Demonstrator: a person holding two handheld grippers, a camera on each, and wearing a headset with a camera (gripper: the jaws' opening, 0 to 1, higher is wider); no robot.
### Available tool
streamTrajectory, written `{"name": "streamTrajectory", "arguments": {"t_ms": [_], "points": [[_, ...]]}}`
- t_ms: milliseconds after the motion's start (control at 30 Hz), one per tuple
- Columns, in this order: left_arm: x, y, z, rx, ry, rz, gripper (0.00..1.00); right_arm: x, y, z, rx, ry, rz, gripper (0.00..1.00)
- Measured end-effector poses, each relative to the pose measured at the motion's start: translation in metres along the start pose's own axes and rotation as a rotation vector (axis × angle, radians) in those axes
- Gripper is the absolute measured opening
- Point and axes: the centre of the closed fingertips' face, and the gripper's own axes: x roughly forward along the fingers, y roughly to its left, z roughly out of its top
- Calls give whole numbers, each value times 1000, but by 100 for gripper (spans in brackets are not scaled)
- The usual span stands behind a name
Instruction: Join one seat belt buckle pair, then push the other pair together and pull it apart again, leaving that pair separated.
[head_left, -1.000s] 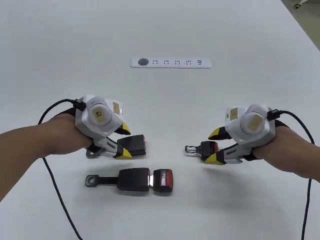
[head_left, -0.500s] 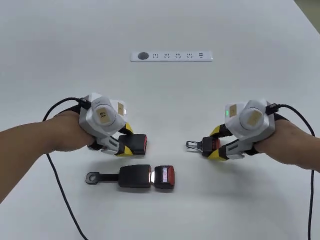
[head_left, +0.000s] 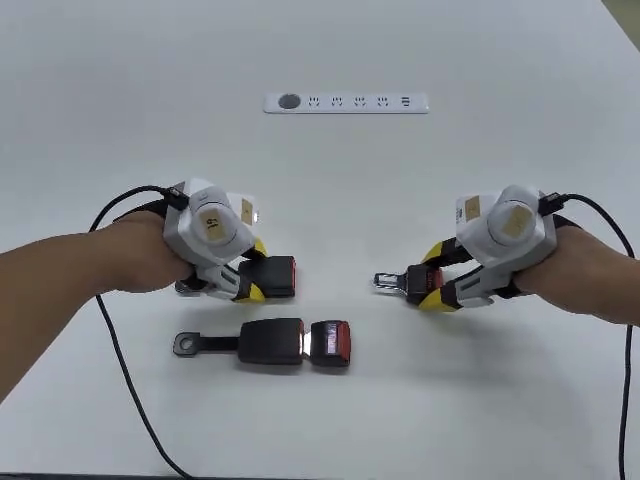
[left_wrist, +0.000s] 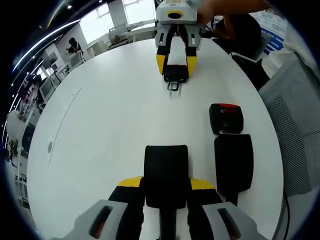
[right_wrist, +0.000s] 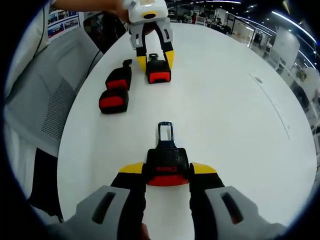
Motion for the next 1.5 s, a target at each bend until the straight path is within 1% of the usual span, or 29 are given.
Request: {"name": "streamTrajectory", "arguments": {"t_ms": [67, 167, 233, 300, 367, 500, 600, 700, 767, 833, 900, 1067, 1200, 1333, 1400, 1500], "points": [[0, -1, 1, -3, 6, -3, 33, -2, 1, 2, 5, 3, -3, 31], [1, 1, -1, -5, 8, -10, 33, 0, 3, 5, 9, 7, -10, 31], [2, 2, -2, -5, 7, -14, 33, 6, -1, 6, 10, 4, -10, 31], [2, 1, -2, -4, 7, -17, 33, 5, 6, 15, 8, -3, -8, 31], [3, 2, -3, -3, 7, -19, 33, 11, 6, 18, 3, -8, -5, 31], [4, 3, -5, -2, 5, -21, 33, 16, 9, 30, 0, -21, -5, 31], [4, 4, -6, -2, 4, -24, 33, 24, 7, 35, -1, -31, -6, 31], [5, 6, -7, -5, 2, -26, 33, 27, 10, 46, -3, -43, -2, 31], [6, 8, -8, -7, 2, -27, 33, 32, 11, 52, -6, -52, 0, 31], [6, 7, -8, -8, 3, -28, 33, 38, 11, 57, -8, -58, -1, 31], [6, 7, -8, -9, 3, -28, 33, 39, 15, 65, -12, -63, -1, 31], [6, 6, -8, -7, 5, -29, 33, 48, 14, 75, -19, -68, -3, 31], [6, 5, -7, -8, 3, -31, 33, 52, 15, 82, -32, -76, 2, 31], [7, 6, -9, -9, 2, -32, 33, 54, 15, 90, -45, -85, -10, 31], [7, 6, -9, -10, 2, -32, 33, 59, 13, 92, -61, -88, -14, 31], [7, 5, -8, -10, 3, -32, 33, 55, 15, 96, -95, -76, -16, 31]]}}
